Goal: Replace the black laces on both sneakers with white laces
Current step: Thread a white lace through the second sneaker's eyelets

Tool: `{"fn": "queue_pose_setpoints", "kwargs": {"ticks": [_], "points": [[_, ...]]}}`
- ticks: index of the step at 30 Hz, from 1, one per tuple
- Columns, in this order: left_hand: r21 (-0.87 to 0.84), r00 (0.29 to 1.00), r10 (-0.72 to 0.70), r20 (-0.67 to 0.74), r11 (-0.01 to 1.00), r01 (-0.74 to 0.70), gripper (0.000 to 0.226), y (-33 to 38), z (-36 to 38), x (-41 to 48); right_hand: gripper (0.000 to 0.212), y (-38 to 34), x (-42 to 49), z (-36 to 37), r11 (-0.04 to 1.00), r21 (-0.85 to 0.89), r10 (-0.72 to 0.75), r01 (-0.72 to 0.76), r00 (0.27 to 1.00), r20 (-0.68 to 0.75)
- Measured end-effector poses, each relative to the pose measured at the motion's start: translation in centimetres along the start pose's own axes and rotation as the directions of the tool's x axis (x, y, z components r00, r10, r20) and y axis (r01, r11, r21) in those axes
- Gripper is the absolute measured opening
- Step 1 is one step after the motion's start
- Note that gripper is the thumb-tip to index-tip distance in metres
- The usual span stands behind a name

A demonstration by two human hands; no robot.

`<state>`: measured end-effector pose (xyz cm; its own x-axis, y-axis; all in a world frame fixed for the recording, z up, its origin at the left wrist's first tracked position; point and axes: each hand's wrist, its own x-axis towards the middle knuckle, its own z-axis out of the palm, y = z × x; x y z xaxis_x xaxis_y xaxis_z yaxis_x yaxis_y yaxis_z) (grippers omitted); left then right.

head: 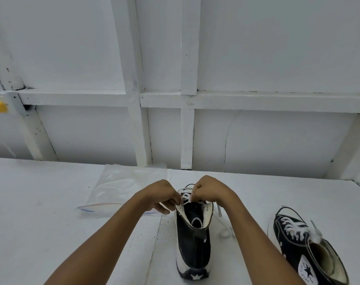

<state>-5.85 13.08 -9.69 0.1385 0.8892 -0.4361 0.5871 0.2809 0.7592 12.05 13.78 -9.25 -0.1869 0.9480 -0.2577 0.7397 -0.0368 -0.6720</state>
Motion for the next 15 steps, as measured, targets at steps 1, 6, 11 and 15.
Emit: {"fn": "queue_pose_setpoints", "kwargs": {"ticks": [1,6,11,15], "points": [[-0.007,1.000,0.000,-0.001,1.000,0.000,0.012,0.02,-0.01,-0.03,0.025,0.04,0.06,0.08,1.000,0.003,0.001,-0.001,1.000,-0.003],[-0.035,1.000,-0.010,-0.009,0.999,0.010,0.011,0.00,0.08,-0.11,0.028,0.12,0.38,0.39,1.000,0.014,-0.004,0.005,1.000,-0.010],[-0.045,1.000,-0.016,0.000,0.999,0.016,0.011,0.05,0.02,0.03,0.033,0.14,0.55,0.25,1.000,0.025,-0.019,0.018,1.000,0.023],[-0.044,1.000,-0.022,0.012,0.999,0.022,0.011,0.09,0.03,0.24,0.033,0.24,0.54,0.11,0.999,0.029,-0.024,0.023,0.999,0.029]]}}
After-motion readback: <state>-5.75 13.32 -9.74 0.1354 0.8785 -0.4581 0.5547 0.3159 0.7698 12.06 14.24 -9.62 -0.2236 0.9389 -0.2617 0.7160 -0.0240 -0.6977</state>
